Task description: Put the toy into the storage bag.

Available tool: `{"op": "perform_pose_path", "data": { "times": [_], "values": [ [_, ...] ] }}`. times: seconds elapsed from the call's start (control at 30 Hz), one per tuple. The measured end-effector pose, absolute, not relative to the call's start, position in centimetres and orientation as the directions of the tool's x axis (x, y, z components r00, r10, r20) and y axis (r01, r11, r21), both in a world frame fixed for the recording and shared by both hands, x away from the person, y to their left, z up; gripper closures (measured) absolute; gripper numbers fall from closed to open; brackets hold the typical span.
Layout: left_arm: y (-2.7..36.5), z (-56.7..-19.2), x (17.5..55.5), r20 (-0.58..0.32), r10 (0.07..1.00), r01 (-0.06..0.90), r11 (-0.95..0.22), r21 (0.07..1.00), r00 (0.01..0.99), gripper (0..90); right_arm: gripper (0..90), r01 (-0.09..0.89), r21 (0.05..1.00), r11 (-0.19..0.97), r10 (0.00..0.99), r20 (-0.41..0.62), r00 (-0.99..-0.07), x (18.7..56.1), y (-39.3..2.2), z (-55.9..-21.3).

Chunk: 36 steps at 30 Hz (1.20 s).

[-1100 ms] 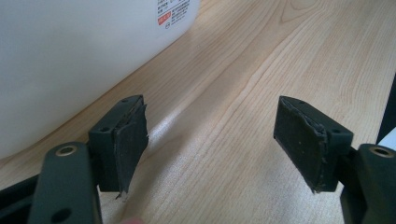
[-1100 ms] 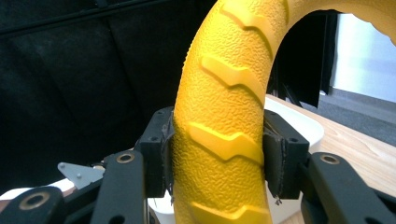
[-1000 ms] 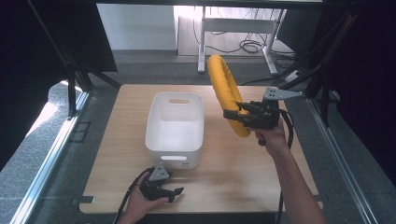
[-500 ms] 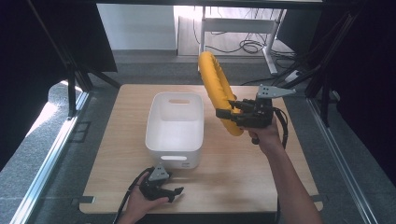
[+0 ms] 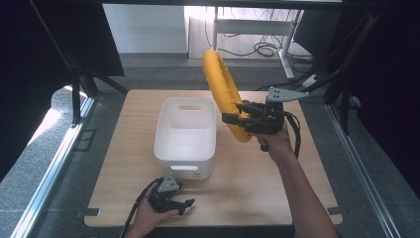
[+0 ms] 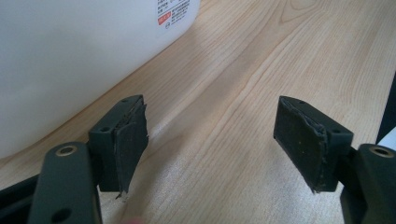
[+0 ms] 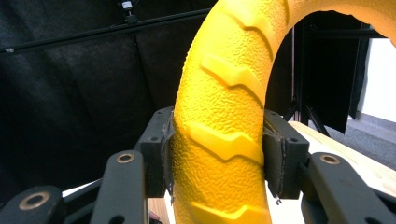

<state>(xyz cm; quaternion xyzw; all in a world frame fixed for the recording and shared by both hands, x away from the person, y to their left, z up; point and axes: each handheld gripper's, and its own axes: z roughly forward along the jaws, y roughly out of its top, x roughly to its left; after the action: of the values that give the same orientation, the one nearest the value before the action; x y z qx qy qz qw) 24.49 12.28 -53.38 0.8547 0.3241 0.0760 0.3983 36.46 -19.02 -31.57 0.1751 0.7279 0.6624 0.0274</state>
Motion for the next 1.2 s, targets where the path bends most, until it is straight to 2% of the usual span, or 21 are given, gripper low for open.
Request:
{"op": "perform_pose_path", "data": {
  "times": [1.2],
  "values": [
    [12.2,-53.4,24.5,-0.131,0.610,0.492,-0.474,0.731,0.782,26.0,51.4,0.181,0.981,0.064,0.228,0.163,-0.960,35.9,-14.9,-30.1]
  ]
}}
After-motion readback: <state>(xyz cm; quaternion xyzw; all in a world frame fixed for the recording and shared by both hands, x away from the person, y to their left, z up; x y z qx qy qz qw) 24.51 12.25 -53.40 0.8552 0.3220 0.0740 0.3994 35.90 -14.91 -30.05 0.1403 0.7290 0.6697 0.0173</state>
